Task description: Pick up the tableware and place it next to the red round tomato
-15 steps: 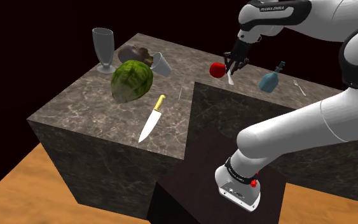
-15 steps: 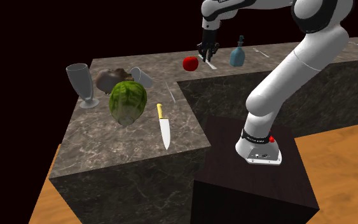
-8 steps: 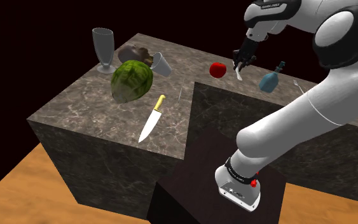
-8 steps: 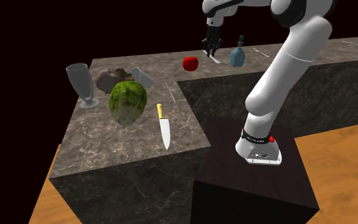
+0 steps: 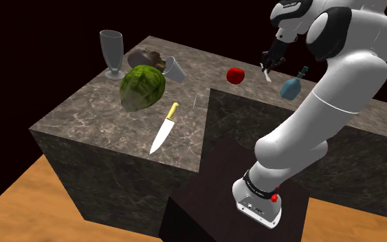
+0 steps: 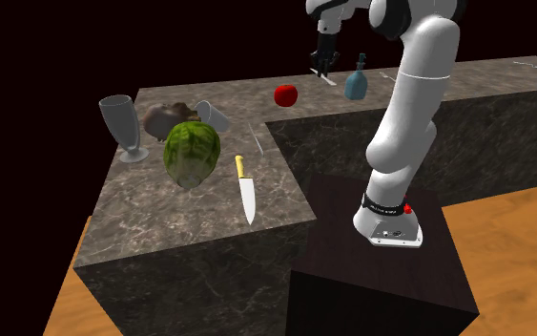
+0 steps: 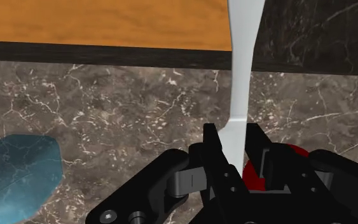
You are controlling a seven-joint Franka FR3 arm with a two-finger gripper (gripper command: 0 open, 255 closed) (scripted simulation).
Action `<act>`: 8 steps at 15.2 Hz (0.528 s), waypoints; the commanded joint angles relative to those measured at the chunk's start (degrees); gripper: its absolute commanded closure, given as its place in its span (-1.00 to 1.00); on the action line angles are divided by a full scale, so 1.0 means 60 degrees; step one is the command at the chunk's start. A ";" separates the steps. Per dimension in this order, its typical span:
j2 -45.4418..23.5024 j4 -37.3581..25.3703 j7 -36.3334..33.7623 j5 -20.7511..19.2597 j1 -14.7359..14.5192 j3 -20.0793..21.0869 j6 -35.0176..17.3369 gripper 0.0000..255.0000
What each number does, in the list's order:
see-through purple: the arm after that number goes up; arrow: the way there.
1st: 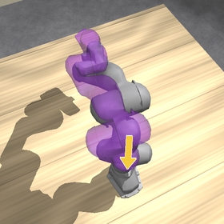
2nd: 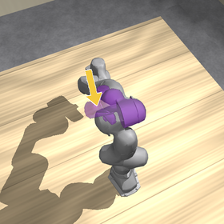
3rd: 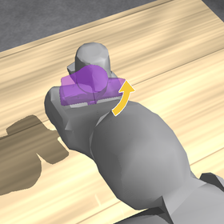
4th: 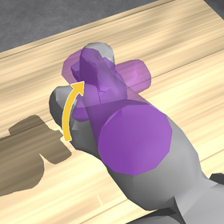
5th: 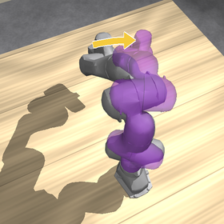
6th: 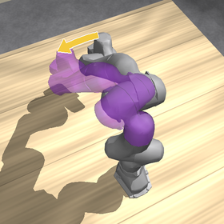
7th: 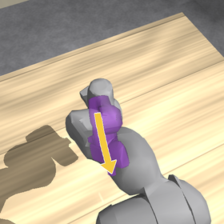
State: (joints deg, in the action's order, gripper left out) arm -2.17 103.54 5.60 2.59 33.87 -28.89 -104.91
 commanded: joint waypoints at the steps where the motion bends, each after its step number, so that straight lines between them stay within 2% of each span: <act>1: -0.0849 -0.0916 0.0527 0.0434 0.0250 -0.0187 0.0195 1.00; 4: -0.2059 -0.2355 0.1218 0.1062 0.0790 -0.0347 0.0626 1.00; 8: -0.3817 -0.4713 0.1938 0.1904 0.1799 -0.0351 0.1457 1.00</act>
State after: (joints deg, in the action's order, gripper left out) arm -22.35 78.72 15.99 12.69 43.03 -30.99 -97.30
